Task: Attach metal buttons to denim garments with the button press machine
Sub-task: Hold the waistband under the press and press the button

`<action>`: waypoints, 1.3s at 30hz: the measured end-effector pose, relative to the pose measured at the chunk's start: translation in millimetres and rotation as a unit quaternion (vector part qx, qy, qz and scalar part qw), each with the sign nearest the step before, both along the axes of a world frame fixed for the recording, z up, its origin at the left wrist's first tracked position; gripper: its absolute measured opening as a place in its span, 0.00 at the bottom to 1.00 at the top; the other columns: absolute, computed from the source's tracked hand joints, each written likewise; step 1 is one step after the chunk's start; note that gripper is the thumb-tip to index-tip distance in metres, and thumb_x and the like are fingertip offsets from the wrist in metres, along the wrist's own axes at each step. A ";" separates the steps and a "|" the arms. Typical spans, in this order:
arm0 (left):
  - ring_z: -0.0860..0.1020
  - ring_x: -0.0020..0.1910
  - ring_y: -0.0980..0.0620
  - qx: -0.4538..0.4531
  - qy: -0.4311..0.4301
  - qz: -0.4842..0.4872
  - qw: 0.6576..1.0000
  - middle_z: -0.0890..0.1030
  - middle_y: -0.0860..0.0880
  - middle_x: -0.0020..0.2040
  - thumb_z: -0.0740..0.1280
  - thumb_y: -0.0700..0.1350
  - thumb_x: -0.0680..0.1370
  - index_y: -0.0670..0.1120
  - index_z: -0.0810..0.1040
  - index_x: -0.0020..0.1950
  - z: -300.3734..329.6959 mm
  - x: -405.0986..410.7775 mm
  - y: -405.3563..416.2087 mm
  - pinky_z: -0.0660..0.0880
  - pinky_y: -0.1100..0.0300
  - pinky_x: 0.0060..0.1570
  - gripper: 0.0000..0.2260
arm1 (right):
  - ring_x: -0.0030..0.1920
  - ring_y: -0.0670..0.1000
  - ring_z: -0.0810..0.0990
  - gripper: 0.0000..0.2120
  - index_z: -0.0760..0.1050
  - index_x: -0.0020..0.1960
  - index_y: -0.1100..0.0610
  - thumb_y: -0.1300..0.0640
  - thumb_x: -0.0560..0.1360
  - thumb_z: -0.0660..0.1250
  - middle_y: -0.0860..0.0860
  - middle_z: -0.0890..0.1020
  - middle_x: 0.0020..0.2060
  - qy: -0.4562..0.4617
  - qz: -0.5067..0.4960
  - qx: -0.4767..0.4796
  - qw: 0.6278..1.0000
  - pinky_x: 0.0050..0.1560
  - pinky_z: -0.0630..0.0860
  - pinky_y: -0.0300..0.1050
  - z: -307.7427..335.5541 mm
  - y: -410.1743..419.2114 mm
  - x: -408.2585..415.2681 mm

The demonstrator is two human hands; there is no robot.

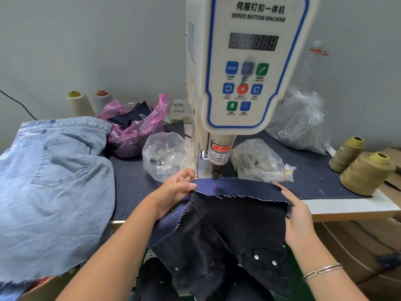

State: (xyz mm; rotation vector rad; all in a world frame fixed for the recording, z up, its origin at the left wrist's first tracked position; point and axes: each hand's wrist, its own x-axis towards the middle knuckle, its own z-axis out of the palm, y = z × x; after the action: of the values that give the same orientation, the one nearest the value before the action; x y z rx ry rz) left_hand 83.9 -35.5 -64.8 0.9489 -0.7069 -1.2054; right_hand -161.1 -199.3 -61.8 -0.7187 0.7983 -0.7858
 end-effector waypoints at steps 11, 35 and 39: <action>0.75 0.35 0.53 -0.012 0.009 0.007 1.000 0.74 0.50 0.36 0.71 0.38 0.65 0.46 0.68 0.46 -1.2 0.5 -1.5 0.73 0.61 0.39 0.16 | 0.53 0.53 0.82 0.14 0.82 0.55 0.49 0.60 0.79 0.59 0.53 0.83 0.54 -0.025 0.025 -0.042 0.999 0.54 0.80 0.48 0.4 -2.3 -4.0; 0.71 0.28 0.58 0.005 -0.063 0.032 0.997 0.72 0.53 0.33 0.65 0.35 0.68 0.46 0.67 0.45 2.3 -2.2 -1.8 0.70 0.68 0.32 0.11 | 0.34 0.44 0.83 0.09 0.76 0.43 0.50 0.62 0.77 0.63 0.48 0.84 0.35 -0.038 -0.012 -0.017 0.999 0.32 0.79 0.36 -0.2 -19.0 -9.1; 0.70 0.28 0.58 0.010 -0.061 0.035 0.997 0.71 0.53 0.33 0.65 0.35 0.68 0.45 0.67 0.45 2.2 -2.0 -1.6 0.69 0.68 0.31 0.11 | 0.34 0.44 0.83 0.09 0.75 0.43 0.49 0.61 0.78 0.62 0.47 0.84 0.34 -0.038 -0.017 -0.017 0.999 0.32 0.79 0.36 -1.8 -17.3 -9.9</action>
State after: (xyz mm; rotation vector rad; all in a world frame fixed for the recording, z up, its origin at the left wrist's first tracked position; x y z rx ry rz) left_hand 82.0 -37.2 -62.6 1.0626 -0.7536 -1.1021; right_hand -171.0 -216.6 -63.6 -0.7033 0.7310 -0.8551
